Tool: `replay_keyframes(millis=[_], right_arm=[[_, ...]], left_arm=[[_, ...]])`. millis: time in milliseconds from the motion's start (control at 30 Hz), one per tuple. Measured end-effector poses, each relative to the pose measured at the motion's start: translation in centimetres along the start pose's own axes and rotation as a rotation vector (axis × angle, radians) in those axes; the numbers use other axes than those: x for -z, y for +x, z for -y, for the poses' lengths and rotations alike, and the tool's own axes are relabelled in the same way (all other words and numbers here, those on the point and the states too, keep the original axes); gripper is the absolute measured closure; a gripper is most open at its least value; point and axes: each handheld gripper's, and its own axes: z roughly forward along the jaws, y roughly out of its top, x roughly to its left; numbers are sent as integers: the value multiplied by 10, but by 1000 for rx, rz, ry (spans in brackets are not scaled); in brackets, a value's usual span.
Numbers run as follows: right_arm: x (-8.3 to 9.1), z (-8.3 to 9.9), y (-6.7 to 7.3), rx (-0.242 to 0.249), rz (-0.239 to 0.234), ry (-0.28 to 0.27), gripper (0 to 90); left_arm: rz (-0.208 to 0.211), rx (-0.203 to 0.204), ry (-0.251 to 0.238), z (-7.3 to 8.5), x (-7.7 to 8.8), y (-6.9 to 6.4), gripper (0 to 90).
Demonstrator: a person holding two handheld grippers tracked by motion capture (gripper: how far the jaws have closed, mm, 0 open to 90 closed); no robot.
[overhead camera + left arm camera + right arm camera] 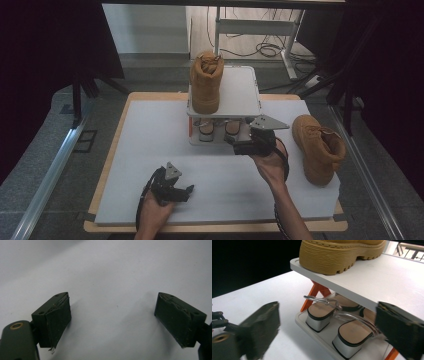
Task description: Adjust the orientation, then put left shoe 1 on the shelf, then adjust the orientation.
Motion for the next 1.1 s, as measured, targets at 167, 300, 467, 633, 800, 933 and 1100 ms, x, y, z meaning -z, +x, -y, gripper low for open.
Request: replay_keyframes(millis=[167, 300, 467, 633, 800, 933, 1100], right_arm=[[7, 9, -5, -22, 24, 0, 0], [13, 15, -10, -36, 36, 2, 0], [21, 22, -14, -50, 39, -1, 0], [27, 29, -18, -63, 54, 1, 0], [33, 34, -21, -64, 73, 4, 0], [39, 37, -23, -77, 90, 4, 0], [48, 41, -26, -90, 108, 2, 0]], left_arm=[[2, -2, 1, 0, 0, 0, 136], [1, -4, 2, 0, 0, 0, 136], [2, -2, -1, 0, 0, 0, 136], [1, -1, -1, 0, 0, 0, 136], [2, -1, 0, 0, 0, 0, 136], [0, 1, 1, 0, 0, 0, 136], [2, 1, -1, 0, 0, 0, 136]])
